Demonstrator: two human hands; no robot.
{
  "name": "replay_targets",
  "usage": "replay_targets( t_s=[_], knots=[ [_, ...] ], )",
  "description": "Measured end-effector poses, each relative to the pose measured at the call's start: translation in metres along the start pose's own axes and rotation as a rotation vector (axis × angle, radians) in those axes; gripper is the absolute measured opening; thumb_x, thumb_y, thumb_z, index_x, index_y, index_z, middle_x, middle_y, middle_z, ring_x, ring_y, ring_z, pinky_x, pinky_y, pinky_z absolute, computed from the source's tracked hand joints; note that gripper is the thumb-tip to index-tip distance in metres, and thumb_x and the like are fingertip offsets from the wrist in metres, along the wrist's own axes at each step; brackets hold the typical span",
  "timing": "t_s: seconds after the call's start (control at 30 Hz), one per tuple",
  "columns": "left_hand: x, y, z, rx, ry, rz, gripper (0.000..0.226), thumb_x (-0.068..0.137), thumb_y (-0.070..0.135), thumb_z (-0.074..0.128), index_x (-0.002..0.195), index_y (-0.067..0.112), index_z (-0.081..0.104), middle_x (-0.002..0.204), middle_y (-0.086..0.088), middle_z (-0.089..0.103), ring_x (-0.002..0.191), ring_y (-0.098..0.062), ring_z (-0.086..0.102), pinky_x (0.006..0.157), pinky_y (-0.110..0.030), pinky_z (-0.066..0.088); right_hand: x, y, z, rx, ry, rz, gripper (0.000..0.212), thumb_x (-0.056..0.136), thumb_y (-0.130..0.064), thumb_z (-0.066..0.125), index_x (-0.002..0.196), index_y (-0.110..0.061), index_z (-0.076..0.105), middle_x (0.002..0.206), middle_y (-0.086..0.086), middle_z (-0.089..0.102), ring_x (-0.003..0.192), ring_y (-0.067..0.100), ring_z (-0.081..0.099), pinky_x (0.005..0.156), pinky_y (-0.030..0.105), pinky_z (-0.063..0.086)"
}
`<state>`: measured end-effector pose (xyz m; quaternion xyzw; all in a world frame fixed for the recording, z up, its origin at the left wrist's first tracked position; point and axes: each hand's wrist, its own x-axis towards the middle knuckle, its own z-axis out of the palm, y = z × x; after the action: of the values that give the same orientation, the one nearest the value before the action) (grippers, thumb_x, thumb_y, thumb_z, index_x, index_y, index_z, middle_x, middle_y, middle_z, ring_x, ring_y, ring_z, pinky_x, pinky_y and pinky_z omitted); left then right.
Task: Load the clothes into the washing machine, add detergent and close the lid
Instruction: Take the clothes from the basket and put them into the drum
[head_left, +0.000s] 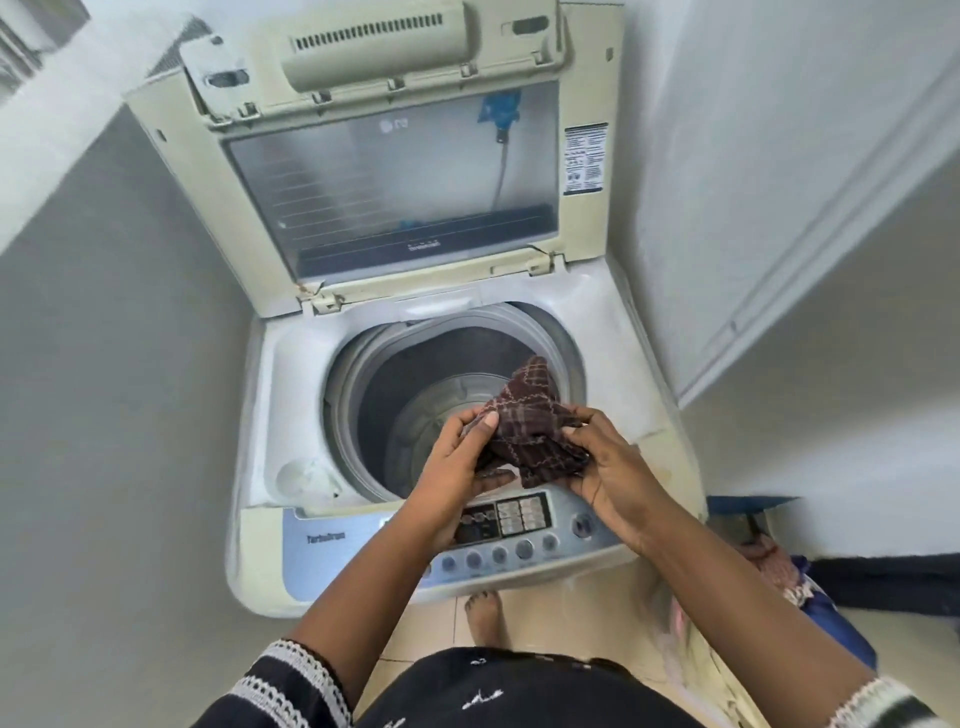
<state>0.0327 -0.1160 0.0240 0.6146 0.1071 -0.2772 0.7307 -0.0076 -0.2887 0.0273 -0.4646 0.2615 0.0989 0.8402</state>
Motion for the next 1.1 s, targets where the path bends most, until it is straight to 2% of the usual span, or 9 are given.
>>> replay_targets(
  t_s=[0.13,0.23,0.33,0.43,0.57,0.63,0.77,0.93,1.1],
  knots=[
    [0.034,-0.001,-0.039,0.073,0.051,-0.076,0.028,0.098,0.04,0.055,0.121,0.022,0.057,0.119,-0.004,0.068,0.108,-0.016,0.065,0.084,-0.036,0.056,0.047,0.014,0.033,-0.162,0.035,0.094,0.026,0.102,-0.006,0.038,0.115,-0.019,0.057,0.109,0.011,0.067,0.098,0.024,0.064,0.089,0.049,0.053],
    [0.051,-0.003,-0.06,0.166,0.102,-0.179,0.025,0.1,0.037,0.053,0.118,0.02,0.057,0.112,-0.003,0.067,0.099,-0.014,0.065,0.077,-0.027,0.051,0.071,0.024,0.047,-0.313,0.062,0.207,0.027,0.102,-0.008,0.036,0.117,-0.019,0.056,0.115,0.016,0.065,0.099,0.025,0.063,0.084,0.045,0.054],
    [0.065,-0.008,-0.081,0.295,0.1,-0.319,0.022,0.101,0.036,0.051,0.115,0.021,0.057,0.112,-0.004,0.064,0.103,-0.02,0.063,0.084,-0.036,0.053,0.086,0.03,0.053,-0.481,0.05,0.343,0.026,0.104,-0.011,0.035,0.12,-0.017,0.054,0.117,0.017,0.064,0.101,0.027,0.064,0.075,0.041,0.058],
    [0.073,-0.014,-0.094,0.356,0.08,-0.414,0.021,0.1,0.033,0.052,0.117,0.022,0.057,0.114,-0.009,0.064,0.107,-0.027,0.063,0.089,-0.042,0.054,0.095,0.037,0.053,-0.603,0.027,0.429,0.025,0.103,-0.012,0.036,0.118,-0.02,0.055,0.119,0.016,0.064,0.106,0.03,0.064,0.089,0.052,0.057],
    [0.077,-0.021,-0.103,0.455,0.083,-0.474,0.021,0.099,0.029,0.053,0.118,0.021,0.056,0.097,-0.005,0.061,0.076,-0.018,0.054,0.059,-0.028,0.046,0.102,0.04,0.05,-0.656,0.011,0.503,0.038,0.104,-0.01,0.038,0.141,-0.018,0.046,0.142,0.019,0.049,0.109,0.041,0.062,0.093,0.051,0.055],
    [0.078,-0.025,-0.103,0.475,0.112,-0.469,0.018,0.097,0.029,0.055,0.113,0.02,0.058,0.086,-0.003,0.055,0.067,-0.016,0.046,0.056,-0.025,0.037,0.103,0.04,0.049,-0.675,-0.001,0.52,0.044,0.104,-0.009,0.038,0.147,-0.015,0.041,0.155,0.021,0.034,0.112,0.047,0.059,0.09,0.047,0.055],
    [0.078,-0.027,-0.097,0.489,0.165,-0.414,0.015,0.094,0.032,0.061,0.104,0.021,0.061,0.09,-0.002,0.06,0.078,-0.018,0.052,0.071,-0.034,0.044,0.099,0.042,0.049,-0.703,0.032,0.438,0.035,0.101,-0.008,0.042,0.134,-0.016,0.053,0.142,0.017,0.047,0.112,0.036,0.057,0.092,0.048,0.055],
    [0.072,-0.019,-0.078,0.505,0.143,-0.33,0.016,0.094,0.033,0.061,0.105,0.022,0.06,0.094,-0.003,0.064,0.083,-0.018,0.056,0.063,-0.029,0.041,0.079,0.04,0.044,-0.767,0.052,0.11,0.023,0.096,-0.012,0.055,0.109,-0.029,0.064,0.114,0.001,0.064,0.106,0.016,0.063,0.1,0.046,0.051],
    [0.058,-0.01,-0.037,0.492,0.108,-0.201,0.016,0.093,0.034,0.062,0.107,0.026,0.062,0.101,0.001,0.066,0.085,-0.015,0.059,0.074,-0.03,0.045,0.046,0.026,0.021,-0.767,0.074,-0.089,0.023,0.094,-0.011,0.06,0.105,-0.03,0.067,0.105,-0.008,0.068,0.102,0.01,0.065,0.098,0.039,0.053]
  ],
)
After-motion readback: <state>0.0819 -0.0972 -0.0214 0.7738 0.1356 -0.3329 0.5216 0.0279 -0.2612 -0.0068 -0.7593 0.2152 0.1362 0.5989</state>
